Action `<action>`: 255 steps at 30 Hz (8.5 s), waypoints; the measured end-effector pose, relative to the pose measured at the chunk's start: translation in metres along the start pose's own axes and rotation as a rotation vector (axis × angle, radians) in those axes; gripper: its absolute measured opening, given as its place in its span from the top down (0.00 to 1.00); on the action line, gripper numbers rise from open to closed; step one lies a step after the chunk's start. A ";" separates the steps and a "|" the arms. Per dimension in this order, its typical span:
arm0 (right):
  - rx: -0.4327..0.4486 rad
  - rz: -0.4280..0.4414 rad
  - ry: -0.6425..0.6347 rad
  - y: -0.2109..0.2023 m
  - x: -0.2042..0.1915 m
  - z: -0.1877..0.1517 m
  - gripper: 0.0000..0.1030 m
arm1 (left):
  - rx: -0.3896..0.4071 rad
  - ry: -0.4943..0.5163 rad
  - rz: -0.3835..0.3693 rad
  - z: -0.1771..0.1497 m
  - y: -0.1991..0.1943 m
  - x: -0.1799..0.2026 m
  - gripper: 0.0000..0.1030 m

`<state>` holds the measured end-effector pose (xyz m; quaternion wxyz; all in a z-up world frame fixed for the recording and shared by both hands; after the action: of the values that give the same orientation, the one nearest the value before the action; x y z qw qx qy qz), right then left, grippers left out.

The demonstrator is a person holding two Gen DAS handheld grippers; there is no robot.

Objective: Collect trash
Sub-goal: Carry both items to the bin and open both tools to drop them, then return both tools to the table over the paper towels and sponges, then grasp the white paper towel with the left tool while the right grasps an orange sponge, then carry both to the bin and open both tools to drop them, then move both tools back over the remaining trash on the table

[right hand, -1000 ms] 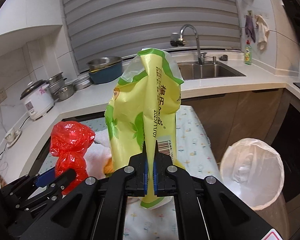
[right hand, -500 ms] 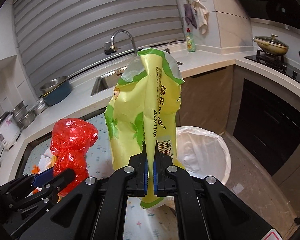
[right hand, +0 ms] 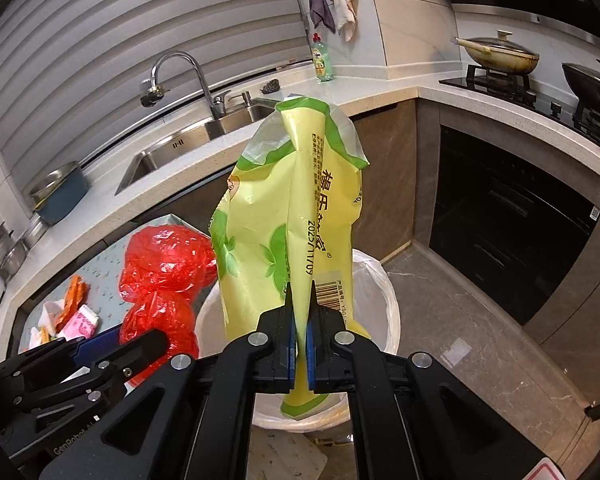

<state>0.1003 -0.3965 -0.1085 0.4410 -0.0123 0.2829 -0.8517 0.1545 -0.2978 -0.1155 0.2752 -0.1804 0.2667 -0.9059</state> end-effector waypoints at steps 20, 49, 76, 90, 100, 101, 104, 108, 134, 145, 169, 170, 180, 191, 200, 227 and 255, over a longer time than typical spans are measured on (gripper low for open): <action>0.019 0.015 -0.023 0.010 -0.022 0.000 0.50 | 0.052 -0.055 0.144 0.003 -0.007 -0.049 0.36; 0.034 0.297 -0.214 -0.078 -0.214 -0.033 0.38 | 0.181 -0.230 0.479 -0.035 -0.176 -0.195 0.27; -0.111 0.420 -0.336 -0.066 -0.354 -0.130 0.38 | 0.094 -0.391 0.603 -0.115 -0.231 -0.331 0.14; -0.145 0.403 -0.308 -0.020 -0.349 -0.121 0.38 | 0.004 -0.353 0.461 -0.106 -0.143 -0.331 0.47; -0.199 0.473 -0.314 0.006 -0.381 -0.138 0.40 | 0.027 -0.419 0.422 -0.117 -0.159 -0.344 0.94; -0.206 0.479 -0.315 0.008 -0.383 -0.141 0.40 | 0.033 -0.425 0.429 -0.116 -0.163 -0.346 0.94; -0.229 0.498 -0.311 0.014 -0.391 -0.149 0.40 | 0.051 -0.436 0.438 -0.114 -0.171 -0.351 0.94; -0.262 0.512 -0.316 0.023 -0.401 -0.161 0.45 | 0.052 -0.433 0.447 -0.112 -0.172 -0.353 0.94; 0.035 0.487 -0.153 -0.056 -0.300 -0.018 0.89 | 0.184 -0.284 0.393 -0.020 -0.196 -0.243 0.94; 0.102 0.376 -0.066 -0.067 -0.199 0.021 0.89 | 0.192 -0.193 0.306 0.011 -0.172 -0.154 0.94; 0.113 0.092 0.078 -0.053 0.010 0.025 0.89 | 0.029 -0.048 0.068 0.016 -0.030 0.014 0.92; 0.110 0.090 0.082 -0.052 0.013 0.023 0.89 | 0.027 -0.047 0.070 0.016 -0.025 0.015 0.92; 0.081 0.089 0.092 -0.029 0.019 0.015 0.89 | 0.031 -0.054 0.092 0.022 0.001 0.006 0.55; 0.054 0.115 0.084 -0.011 0.007 0.009 0.89 | 0.041 -0.076 0.152 0.017 -0.006 -0.020 0.54; 0.036 0.131 0.045 0.004 -0.013 0.007 0.86 | 0.055 -0.101 0.195 0.013 -0.017 -0.043 0.46; 0.044 0.314 -0.084 -0.054 -0.147 -0.004 0.53 | 0.149 -0.219 0.387 -0.005 -0.117 -0.138 0.27; -0.088 0.448 -0.212 -0.069 -0.283 -0.094 0.50 | 0.122 -0.446 0.593 -0.097 -0.219 -0.292 0.27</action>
<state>0.1966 -0.1065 -0.0894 0.6449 -0.0576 0.2676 -0.7136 0.2497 0.0678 -0.1177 0.5872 -0.2715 0.1862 -0.7395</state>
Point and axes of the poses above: each gripper's, at about its wrist camera, not at the fingertips, and y roughly the way its jaws point, x to its right, z to its top, the point moved 9 cm from there along y, roughly the way its jaws point, and after that the axes turned 12 degrees about x, right-handed, at the moved point
